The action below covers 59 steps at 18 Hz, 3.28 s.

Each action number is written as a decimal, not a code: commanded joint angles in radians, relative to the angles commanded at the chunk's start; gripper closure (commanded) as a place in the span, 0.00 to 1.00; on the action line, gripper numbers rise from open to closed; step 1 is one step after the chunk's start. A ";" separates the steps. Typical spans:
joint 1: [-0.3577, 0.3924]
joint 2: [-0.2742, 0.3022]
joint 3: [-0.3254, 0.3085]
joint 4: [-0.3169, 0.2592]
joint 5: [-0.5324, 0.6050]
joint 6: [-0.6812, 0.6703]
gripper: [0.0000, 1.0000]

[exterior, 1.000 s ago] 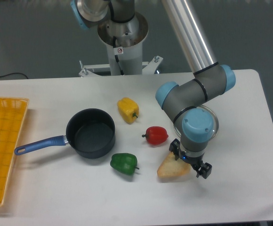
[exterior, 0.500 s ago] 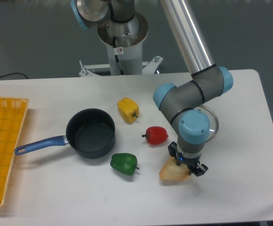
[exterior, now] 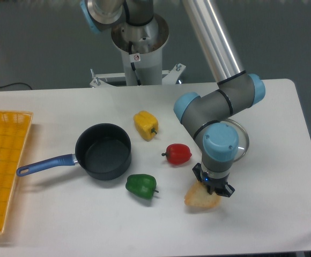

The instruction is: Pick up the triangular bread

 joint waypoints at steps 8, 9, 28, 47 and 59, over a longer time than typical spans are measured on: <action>0.006 0.041 -0.006 -0.009 -0.003 0.000 1.00; 0.006 0.043 -0.011 -0.009 -0.003 0.000 1.00; -0.005 0.028 -0.057 0.002 0.000 -0.022 1.00; 0.008 0.086 -0.055 -0.009 -0.008 -0.014 1.00; 0.008 0.175 -0.046 -0.155 -0.005 -0.014 1.00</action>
